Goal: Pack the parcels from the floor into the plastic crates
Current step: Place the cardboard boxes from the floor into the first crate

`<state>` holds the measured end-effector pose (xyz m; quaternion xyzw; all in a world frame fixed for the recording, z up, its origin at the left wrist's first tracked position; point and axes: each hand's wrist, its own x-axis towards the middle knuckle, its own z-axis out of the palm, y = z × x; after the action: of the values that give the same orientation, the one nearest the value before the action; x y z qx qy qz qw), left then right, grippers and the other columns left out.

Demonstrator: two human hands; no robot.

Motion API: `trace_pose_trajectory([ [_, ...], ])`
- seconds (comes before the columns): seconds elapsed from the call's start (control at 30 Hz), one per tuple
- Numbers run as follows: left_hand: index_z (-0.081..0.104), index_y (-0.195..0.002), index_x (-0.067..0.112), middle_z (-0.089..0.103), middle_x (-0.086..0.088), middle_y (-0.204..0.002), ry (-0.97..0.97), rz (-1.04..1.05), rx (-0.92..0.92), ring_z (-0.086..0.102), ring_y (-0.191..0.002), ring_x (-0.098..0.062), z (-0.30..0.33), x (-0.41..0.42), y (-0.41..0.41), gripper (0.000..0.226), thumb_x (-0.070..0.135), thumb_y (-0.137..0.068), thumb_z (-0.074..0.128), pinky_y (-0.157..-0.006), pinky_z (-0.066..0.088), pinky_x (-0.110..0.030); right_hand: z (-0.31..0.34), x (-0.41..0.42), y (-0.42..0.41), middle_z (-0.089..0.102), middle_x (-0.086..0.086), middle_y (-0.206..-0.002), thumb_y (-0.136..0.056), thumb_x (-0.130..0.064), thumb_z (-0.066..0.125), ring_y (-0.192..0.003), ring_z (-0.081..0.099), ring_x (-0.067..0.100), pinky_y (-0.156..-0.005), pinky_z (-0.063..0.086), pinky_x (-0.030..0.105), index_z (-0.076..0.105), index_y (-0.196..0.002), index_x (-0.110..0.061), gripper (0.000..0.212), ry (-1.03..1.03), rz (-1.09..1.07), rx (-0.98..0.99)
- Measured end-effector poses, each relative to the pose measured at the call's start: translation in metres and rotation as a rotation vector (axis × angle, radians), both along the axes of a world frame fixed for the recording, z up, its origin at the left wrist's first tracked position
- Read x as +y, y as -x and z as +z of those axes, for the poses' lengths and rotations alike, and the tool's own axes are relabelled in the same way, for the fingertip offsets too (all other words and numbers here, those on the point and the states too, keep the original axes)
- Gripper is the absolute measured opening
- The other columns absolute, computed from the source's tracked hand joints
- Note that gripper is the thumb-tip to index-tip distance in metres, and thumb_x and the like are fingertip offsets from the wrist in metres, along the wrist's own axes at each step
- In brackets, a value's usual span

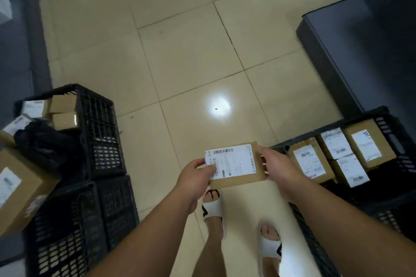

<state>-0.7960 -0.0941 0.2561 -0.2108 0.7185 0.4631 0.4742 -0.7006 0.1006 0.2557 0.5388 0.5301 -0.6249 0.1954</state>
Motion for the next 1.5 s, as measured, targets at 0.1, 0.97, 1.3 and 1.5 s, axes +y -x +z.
trace_pose_trajectory([
  [0.1,0.064,-0.127,0.023,0.079,0.004,-0.106,-0.005,-0.073,0.0,0.076,-0.097,-0.018,0.002,0.013,0.024,0.036,0.023,-0.091,0.068,-0.099,0.056,-0.042,0.003,0.007,0.012,0.078,-0.006,-0.1,-0.09,-0.066,0.05,-0.101,0.071,0.02,-0.103,0.051,0.049,0.073,-0.109,-0.026,0.05,-0.004,-0.064,-0.005],
  [0.97,0.068,-0.109,0.026,0.077,0.002,-0.103,0.072,-0.97,0.182,0.073,-0.094,-0.017,-0.019,0.353,-0.07,0.023,0.027,-0.086,0.067,-0.089,0.06,-0.039,-0.05,0.189,-0.18,0.073,-0.003,-0.109,-0.075,-0.075,0.053,-0.106,0.067,0.026,-0.097,0.053,0.047,0.07,-0.115,-0.034,0.06,0.127,-1.044,-0.027],
  [1.3,0.068,-0.122,0.028,0.073,0.004,-0.115,0.085,-1.235,0.198,0.067,-0.1,-0.019,-0.068,0.434,-0.137,0.03,0.023,-0.093,0.063,-0.087,0.056,-0.036,-0.092,0.23,-0.242,0.067,-0.006,-0.125,-0.065,-0.078,0.054,-0.115,0.062,0.023,-0.105,0.047,0.049,0.063,-0.125,-0.037,0.074,0.111,-1.19,-0.036],
  [1.5,0.05,-0.127,0.024,0.061,0.007,-0.1,0.147,-1.301,0.244,0.059,-0.084,-0.011,-0.11,0.468,-0.153,0.034,0.026,-0.095,0.062,-0.065,0.044,-0.029,-0.127,0.249,-0.242,0.072,-0.003,-0.112,-0.097,-0.052,0.05,-0.106,0.065,0.021,-0.105,0.049,0.043,0.069,-0.094,-0.031,0.028,0.117,-1.228,-0.023],
])
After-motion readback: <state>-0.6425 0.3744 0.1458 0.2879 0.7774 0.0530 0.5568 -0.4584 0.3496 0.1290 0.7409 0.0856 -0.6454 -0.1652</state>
